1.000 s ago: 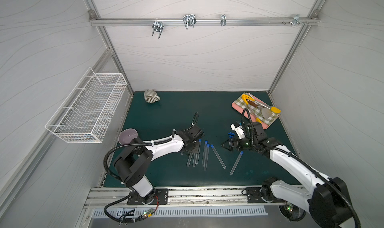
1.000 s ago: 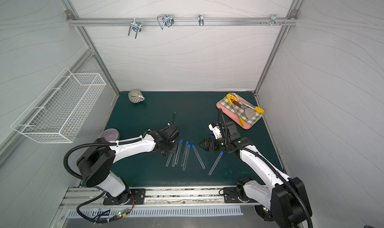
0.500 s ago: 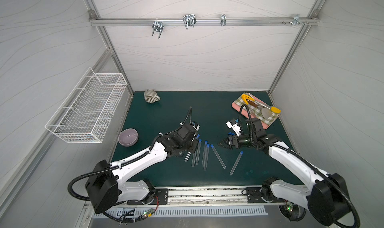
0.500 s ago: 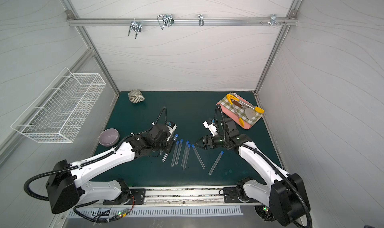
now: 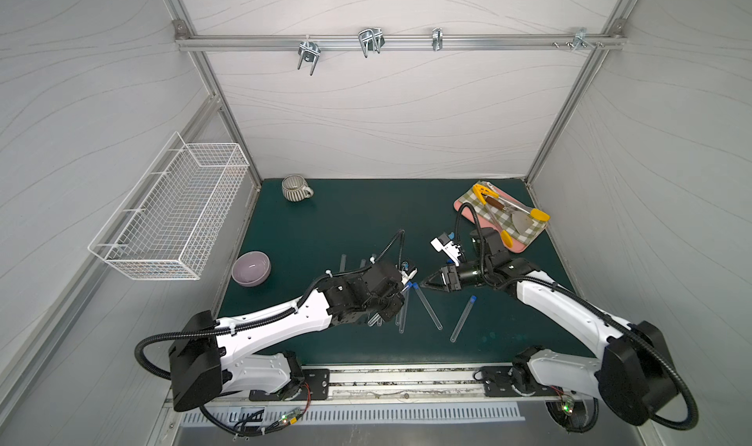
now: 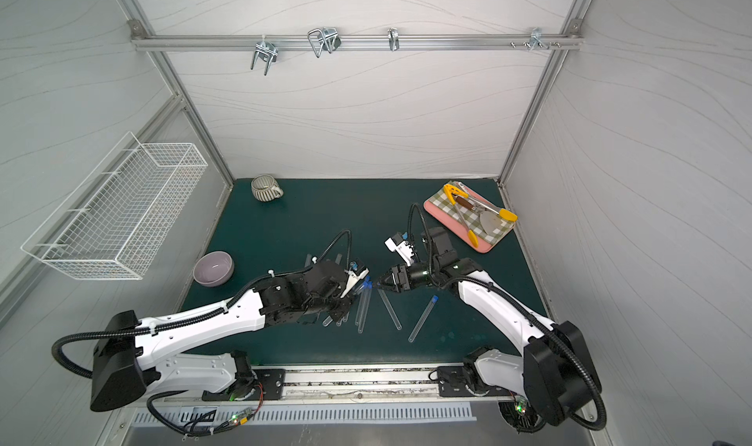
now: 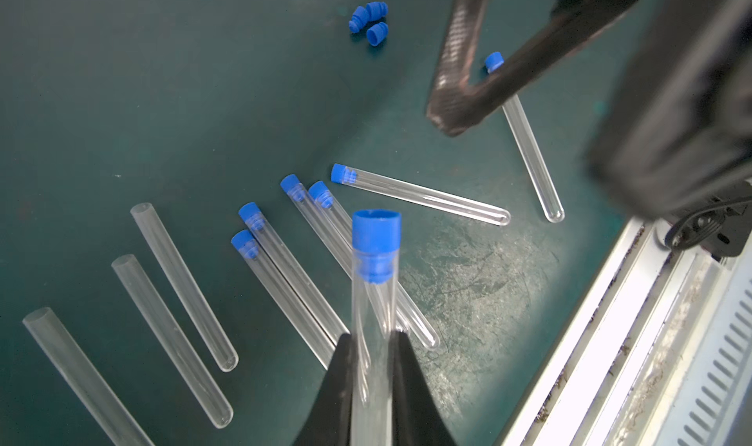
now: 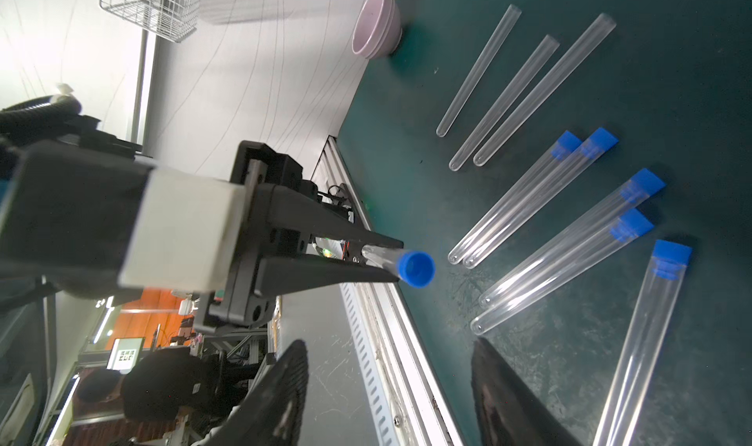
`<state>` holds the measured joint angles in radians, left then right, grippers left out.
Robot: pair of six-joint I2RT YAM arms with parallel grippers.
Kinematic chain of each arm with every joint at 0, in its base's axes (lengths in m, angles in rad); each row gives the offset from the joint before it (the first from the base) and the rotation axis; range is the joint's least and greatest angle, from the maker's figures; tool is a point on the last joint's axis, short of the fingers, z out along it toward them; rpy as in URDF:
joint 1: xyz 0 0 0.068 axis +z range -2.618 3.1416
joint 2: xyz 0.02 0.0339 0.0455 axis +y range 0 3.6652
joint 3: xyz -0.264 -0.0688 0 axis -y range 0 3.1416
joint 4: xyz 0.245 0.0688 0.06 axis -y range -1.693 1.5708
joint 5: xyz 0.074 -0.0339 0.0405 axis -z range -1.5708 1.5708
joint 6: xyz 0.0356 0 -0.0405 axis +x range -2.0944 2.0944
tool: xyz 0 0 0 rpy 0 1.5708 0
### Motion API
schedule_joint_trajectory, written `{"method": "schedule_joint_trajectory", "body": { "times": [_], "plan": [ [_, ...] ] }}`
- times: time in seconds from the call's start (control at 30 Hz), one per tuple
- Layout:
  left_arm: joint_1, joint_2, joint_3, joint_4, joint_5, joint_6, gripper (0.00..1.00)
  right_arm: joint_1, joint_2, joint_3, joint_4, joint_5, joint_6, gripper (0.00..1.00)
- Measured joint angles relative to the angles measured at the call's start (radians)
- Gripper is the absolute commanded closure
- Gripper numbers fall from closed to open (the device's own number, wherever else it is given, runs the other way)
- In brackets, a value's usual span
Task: Remove stoppers from test tubes
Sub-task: Pick up the test tube at the center of the board, then open the stopper on the test tube.
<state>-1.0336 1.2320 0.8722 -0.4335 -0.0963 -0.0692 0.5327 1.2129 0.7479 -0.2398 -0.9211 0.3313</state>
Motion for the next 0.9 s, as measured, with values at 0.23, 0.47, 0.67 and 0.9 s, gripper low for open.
{"method": "schedule_joint_trajectory", "body": {
  "times": [0.23, 0.47, 0.67, 0.9],
  "plan": [
    [-0.044, -0.027, 0.000, 0.026, -0.024, 0.042, 0.95, 0.034, 0.034, 0.022, 0.005, 0.004, -0.008, 0.48],
    [-0.061, -0.031, 0.000, 0.040, -0.033, 0.060, 0.95, 0.047, 0.061, 0.022, 0.010, 0.008, -0.008, 0.54],
    [-0.063, -0.031, 0.000, 0.043, -0.047, 0.063, 0.96, 0.060, 0.063, 0.022, 0.024, 0.012, -0.008, 0.66],
    [-0.065, -0.031, 0.000, 0.043, -0.053, 0.063, 0.96, 0.071, 0.064, 0.022, 0.041, 0.013, 0.004, 0.76]
  ]
}}
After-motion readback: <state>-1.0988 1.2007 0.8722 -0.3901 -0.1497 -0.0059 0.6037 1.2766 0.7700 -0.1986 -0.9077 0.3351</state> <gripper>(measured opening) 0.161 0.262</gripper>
